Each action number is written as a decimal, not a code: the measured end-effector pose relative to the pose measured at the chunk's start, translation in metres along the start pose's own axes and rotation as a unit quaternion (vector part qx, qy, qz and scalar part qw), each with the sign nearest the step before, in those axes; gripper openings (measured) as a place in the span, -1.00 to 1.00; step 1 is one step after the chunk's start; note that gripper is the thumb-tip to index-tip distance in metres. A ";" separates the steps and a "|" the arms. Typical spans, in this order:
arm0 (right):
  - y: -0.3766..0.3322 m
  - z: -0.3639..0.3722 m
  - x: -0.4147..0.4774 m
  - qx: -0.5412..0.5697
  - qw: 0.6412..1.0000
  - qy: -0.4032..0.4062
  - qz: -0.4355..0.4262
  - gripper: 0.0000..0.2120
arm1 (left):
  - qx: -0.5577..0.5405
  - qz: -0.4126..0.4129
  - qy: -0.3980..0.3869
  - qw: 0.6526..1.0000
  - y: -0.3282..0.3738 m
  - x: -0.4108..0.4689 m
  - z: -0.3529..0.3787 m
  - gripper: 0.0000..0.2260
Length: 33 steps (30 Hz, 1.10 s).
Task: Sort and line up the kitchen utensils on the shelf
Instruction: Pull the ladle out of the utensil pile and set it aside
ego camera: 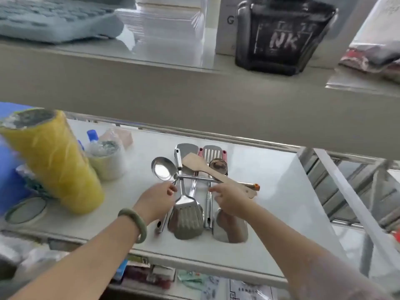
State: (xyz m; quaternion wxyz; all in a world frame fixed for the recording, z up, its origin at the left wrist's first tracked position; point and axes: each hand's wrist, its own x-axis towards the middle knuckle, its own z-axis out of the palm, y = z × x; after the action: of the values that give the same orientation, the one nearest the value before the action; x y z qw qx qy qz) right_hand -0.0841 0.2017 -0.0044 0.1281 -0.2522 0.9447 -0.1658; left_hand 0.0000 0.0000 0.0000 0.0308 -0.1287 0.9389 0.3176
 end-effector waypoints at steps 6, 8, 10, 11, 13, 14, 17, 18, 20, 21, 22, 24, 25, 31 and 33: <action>0.007 0.006 0.041 -0.069 0.997 -0.022 -0.015 -0.45 | 0.003 -0.021 -0.028 0.999 -0.002 0.016 0.009 -0.71; 0.007 0.007 0.052 -0.072 0.997 -0.001 -0.009 -0.41 | -0.008 -0.020 -0.028 0.999 -0.002 0.020 0.011 -0.71; 0.007 0.009 0.061 -0.081 0.996 0.021 -0.002 -0.36 | -0.015 -0.016 -0.024 0.999 -0.002 0.024 0.014 -0.74; 0.006 0.010 0.066 -0.096 0.995 0.024 0.001 -0.33 | -0.016 -0.013 -0.024 0.999 -0.003 0.026 0.016 -0.75; 0.004 0.012 0.074 -0.122 0.992 0.025 0.008 -0.31 | -0.015 -0.010 -0.034 0.999 -0.003 0.028 0.019 -0.75; 0.003 0.012 0.078 -0.132 0.991 0.028 0.013 -0.32 | -0.014 -0.010 -0.041 0.999 -0.003 0.028 0.020 -0.75; 0.001 0.014 0.088 -0.183 0.982 0.047 0.010 -0.47 | -0.006 -0.003 -0.027 1.000 -0.002 0.030 0.021 -0.74; -0.001 0.014 0.090 -0.197 0.979 0.057 0.008 -0.54 | 0.000 0.002 -0.007 1.000 0.000 0.031 0.020 -0.74; -0.003 0.015 0.093 -0.225 0.971 0.079 0.001 -0.69 | -0.022 0.012 0.018 1.000 0.002 0.034 0.020 -0.75; -0.003 0.016 0.093 -0.229 0.970 0.084 -0.005 -0.74 | -0.061 0.009 0.015 0.998 0.004 0.034 0.021 -0.75; -0.003 0.016 0.092 -0.227 0.970 0.084 -0.012 -0.78 | -0.120 -0.006 0.003 0.993 0.007 0.035 0.022 -0.76; -0.001 0.015 0.088 -0.211 0.973 0.084 -0.029 -0.83 | -0.284 -0.057 -0.031 0.957 0.015 0.037 0.024 -0.83; -0.001 0.014 0.084 -0.199 0.975 0.087 -0.042 -0.84 | -0.359 -0.083 -0.049 0.928 0.021 0.039 0.025 -0.85; -0.021 0.008 0.062 -0.083 0.989 0.089 -0.084 -0.75 | -0.619 -0.212 -0.071 0.753 0.040 0.054 0.037 -0.78; -0.028 0.010 0.053 -0.057 0.989 0.080 -0.107 -0.73 | -0.659 -0.234 -0.053 0.713 0.042 0.054 0.036 -0.78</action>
State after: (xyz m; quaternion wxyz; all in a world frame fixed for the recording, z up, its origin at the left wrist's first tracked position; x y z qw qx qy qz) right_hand -0.1131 0.1484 -0.0112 0.0193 -0.3445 0.9275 -0.1436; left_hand -0.0645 0.0418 -0.0113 0.0615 -0.3151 0.4284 0.8446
